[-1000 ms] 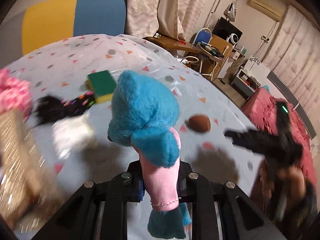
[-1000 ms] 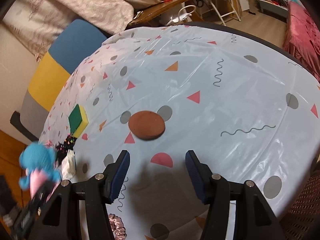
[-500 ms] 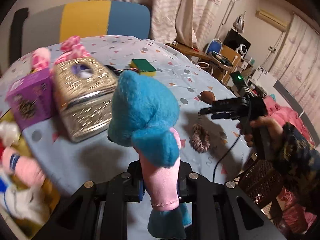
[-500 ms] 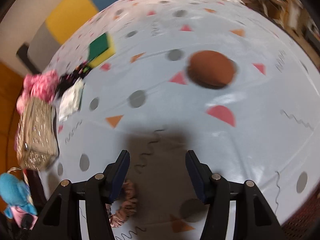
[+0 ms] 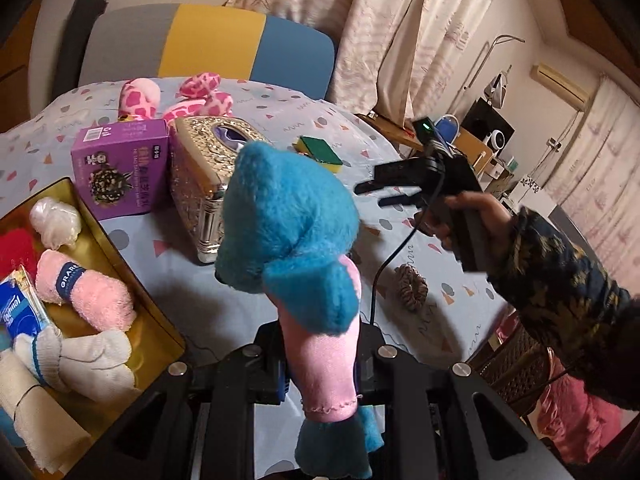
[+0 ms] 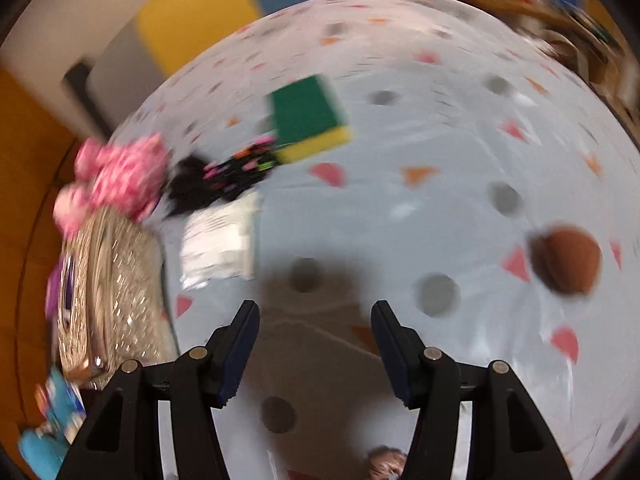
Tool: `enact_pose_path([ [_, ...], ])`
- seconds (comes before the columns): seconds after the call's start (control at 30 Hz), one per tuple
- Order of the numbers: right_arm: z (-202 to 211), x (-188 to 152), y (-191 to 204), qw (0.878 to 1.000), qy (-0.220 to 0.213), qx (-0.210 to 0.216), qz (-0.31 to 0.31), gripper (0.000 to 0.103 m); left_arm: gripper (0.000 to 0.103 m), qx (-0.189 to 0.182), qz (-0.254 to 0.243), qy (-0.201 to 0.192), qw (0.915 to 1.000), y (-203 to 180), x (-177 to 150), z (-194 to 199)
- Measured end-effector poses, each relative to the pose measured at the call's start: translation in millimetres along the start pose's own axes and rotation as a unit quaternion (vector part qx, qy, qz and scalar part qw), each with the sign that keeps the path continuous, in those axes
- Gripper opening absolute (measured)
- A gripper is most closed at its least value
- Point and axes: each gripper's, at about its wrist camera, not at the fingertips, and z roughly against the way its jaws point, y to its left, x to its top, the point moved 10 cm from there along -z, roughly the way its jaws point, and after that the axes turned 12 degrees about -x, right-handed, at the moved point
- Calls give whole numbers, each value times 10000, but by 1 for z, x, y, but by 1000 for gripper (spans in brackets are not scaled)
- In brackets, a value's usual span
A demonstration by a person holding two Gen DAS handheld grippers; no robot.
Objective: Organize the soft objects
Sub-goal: 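Close right tool on the green-and-yellow sponge while left tool holds the plush, then carry the blue-and-pink plush into the gold tin and open left tool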
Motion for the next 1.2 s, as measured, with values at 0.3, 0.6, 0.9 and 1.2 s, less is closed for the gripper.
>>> enact_pose_path([
  [0.3, -27, 114, 21, 9975, -611, -361, -53, 73, 22, -168, 152, 20, 9997, 4, 10, -5],
  [0.6, -107, 178, 49, 9922, -265, -1113, 500, 85, 22, -211, 399, 193, 9988, 12, 10, -18],
  [0.9, -99, 168, 16, 9865, -509, -1485, 462, 69, 22, -88, 397, 56, 9992, 13, 14, -14],
  [1.2, -19, 72, -5, 9926, -261, -1006, 630, 70, 23, 373, 452, -318, 9978, 22, 22, 14],
])
